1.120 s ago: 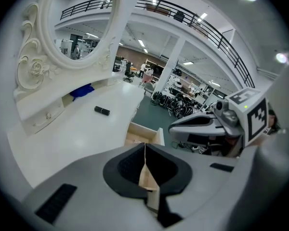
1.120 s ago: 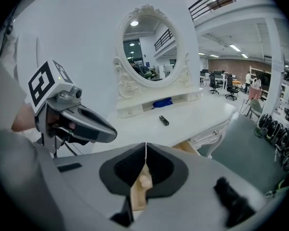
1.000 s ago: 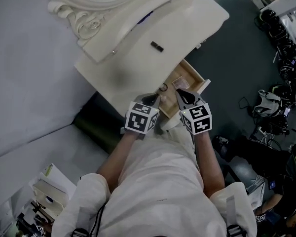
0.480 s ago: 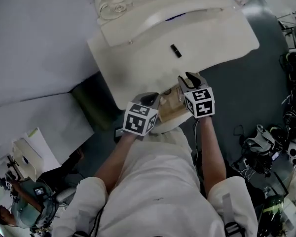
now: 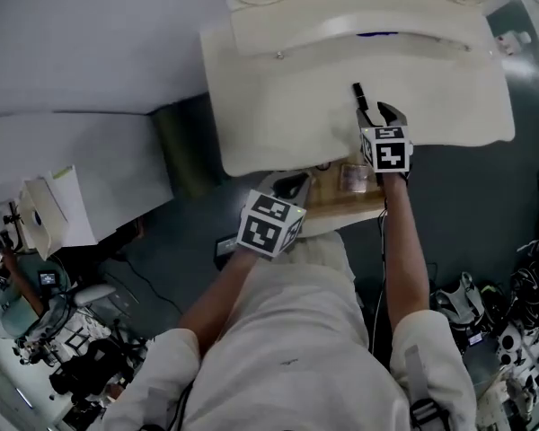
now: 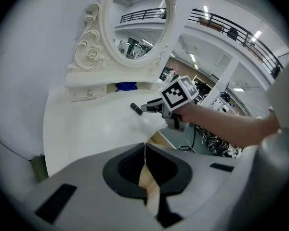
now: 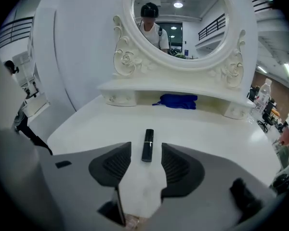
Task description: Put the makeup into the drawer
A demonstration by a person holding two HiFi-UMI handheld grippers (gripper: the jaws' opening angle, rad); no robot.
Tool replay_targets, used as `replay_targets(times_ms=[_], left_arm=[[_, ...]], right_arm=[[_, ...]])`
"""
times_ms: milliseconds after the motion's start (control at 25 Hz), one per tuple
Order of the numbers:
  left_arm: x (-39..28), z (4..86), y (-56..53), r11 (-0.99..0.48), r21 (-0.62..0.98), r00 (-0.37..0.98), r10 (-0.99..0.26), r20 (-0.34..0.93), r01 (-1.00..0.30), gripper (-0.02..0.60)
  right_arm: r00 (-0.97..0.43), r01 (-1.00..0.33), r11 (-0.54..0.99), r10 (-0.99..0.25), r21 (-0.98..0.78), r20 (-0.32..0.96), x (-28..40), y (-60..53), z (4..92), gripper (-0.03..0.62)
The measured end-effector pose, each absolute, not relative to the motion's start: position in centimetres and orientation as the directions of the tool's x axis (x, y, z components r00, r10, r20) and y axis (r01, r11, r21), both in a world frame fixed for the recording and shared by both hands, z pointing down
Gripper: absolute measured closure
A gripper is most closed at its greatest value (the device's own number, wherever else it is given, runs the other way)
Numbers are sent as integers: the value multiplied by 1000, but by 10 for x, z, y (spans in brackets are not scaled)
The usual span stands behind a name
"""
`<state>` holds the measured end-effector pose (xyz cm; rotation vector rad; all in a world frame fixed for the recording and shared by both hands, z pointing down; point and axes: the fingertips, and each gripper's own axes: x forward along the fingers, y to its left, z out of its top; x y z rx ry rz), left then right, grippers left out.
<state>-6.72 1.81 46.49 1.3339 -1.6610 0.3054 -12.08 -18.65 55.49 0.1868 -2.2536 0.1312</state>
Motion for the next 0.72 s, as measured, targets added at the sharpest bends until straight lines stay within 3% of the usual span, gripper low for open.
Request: replay_targets(times_ms=[360, 520, 720], left_arm=[[-61, 468, 34, 438, 336, -2, -611, 792, -834, 571], [-67, 471, 44, 456, 332, -12, -603, 798, -825, 571], [-71, 472, 51, 461, 329, -14, -597, 802, -824, 571]], right_arm=[[-583, -129, 992, -74, -2, 809, -144, -186, 589, 402], [-556, -142, 990, -91, 13, 826, -146, -184, 595, 494], [-554, -138, 990, -88, 13, 828, -150, -184, 596, 503]])
